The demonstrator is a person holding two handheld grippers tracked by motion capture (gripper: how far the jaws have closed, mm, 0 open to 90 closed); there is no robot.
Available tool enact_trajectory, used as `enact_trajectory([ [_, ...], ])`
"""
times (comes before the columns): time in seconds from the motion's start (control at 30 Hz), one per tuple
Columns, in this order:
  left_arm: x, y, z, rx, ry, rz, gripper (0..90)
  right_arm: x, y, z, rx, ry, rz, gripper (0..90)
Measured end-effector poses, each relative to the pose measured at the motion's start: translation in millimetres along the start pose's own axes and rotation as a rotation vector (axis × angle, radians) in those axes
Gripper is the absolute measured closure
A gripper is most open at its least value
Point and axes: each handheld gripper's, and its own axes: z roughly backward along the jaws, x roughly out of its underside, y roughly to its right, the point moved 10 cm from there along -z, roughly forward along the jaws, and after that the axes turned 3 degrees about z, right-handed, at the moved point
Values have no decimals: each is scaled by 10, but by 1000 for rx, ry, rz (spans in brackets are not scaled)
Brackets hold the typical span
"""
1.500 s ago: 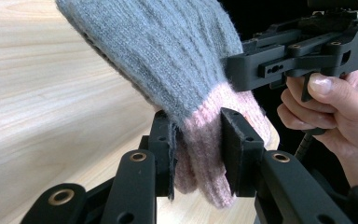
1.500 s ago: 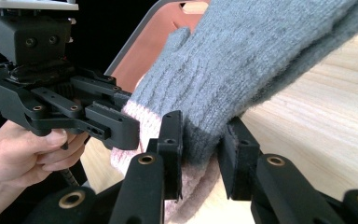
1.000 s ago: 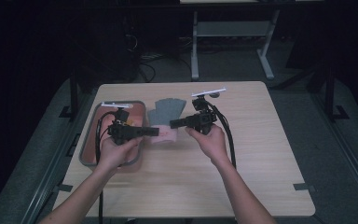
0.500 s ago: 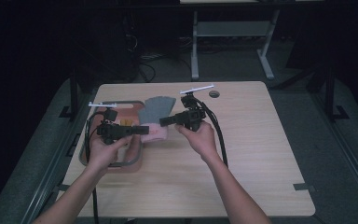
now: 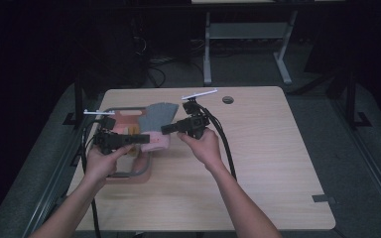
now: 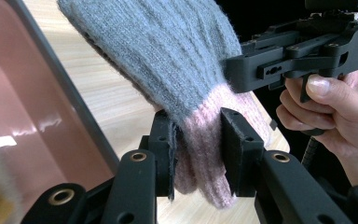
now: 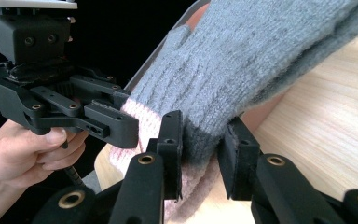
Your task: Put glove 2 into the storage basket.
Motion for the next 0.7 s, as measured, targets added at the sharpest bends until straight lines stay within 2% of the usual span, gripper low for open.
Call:
enact_trajectory([
  [0.27, -7, -82, 139, -11, 13, 12, 678, -60, -88, -126, -18, -10, 18, 718],
  [0.5, 9, -171, 234, -29, 17, 24, 679, -85, -125, -269, -34, -18, 14, 718],
  [0.7, 21, -227, 304, -34, 24, 21, 679, -110, -167, -346, -40, -27, 24, 717],
])
